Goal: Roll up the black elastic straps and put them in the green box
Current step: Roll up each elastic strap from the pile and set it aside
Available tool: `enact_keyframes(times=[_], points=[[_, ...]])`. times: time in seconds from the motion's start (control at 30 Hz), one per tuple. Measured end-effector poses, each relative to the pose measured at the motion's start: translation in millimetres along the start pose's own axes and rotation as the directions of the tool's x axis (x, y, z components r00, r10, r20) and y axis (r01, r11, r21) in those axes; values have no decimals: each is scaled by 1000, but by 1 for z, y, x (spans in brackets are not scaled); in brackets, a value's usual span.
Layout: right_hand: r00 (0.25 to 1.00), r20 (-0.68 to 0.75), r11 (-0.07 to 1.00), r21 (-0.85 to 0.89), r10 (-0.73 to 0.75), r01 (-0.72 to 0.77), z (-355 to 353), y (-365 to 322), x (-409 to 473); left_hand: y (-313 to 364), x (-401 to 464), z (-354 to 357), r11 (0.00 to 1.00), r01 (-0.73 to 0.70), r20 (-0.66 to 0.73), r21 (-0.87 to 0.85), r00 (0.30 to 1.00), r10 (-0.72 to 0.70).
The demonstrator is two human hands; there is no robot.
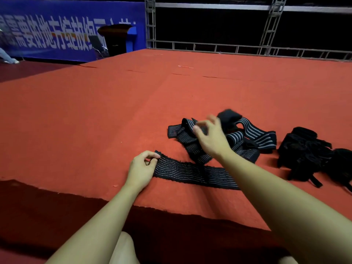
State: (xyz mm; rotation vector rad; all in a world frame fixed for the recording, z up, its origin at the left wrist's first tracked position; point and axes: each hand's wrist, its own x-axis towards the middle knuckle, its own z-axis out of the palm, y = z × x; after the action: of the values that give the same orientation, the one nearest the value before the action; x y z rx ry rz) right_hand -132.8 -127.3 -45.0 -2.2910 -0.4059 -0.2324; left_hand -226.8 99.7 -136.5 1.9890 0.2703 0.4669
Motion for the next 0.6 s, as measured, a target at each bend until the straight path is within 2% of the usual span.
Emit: enact_keyframes(times=[0.07, 0.13, 0.2, 0.27, 0.37, 0.5, 0.6], points=[[974, 225, 1000, -10, -23, 26, 14, 10, -17, 3, -3, -1, 999, -33, -13, -19, 999, 33], [901, 433, 998, -51, -3, 28, 26, 19, -34, 6, -6, -3, 998, -43, -23, -37, 999, 42], [862, 506, 980, -154, -29, 123, 35, 29, -48, 7, -7, -6, 999, -11, -43, -50, 999, 9], [866, 490, 910, -306, -100, 278, 35, 40, -58, 9, -4, -10, 1000, 25, -78, -3, 997, -25], [901, 408, 840, -431, -145, 331, 15, 66, -74, 5, -1, -22, 967, 83, -111, 240, 992, -57], [987, 152, 758, -638, -49, 136, -21, 112, -91, -2, 0, -31, 912, 78, -16, 403, 997, -78], [995, 0, 727, -683, 99, -72, -39, 132, -97, -1, -4, -27, 905, 53, -5, 422, 998, -57]])
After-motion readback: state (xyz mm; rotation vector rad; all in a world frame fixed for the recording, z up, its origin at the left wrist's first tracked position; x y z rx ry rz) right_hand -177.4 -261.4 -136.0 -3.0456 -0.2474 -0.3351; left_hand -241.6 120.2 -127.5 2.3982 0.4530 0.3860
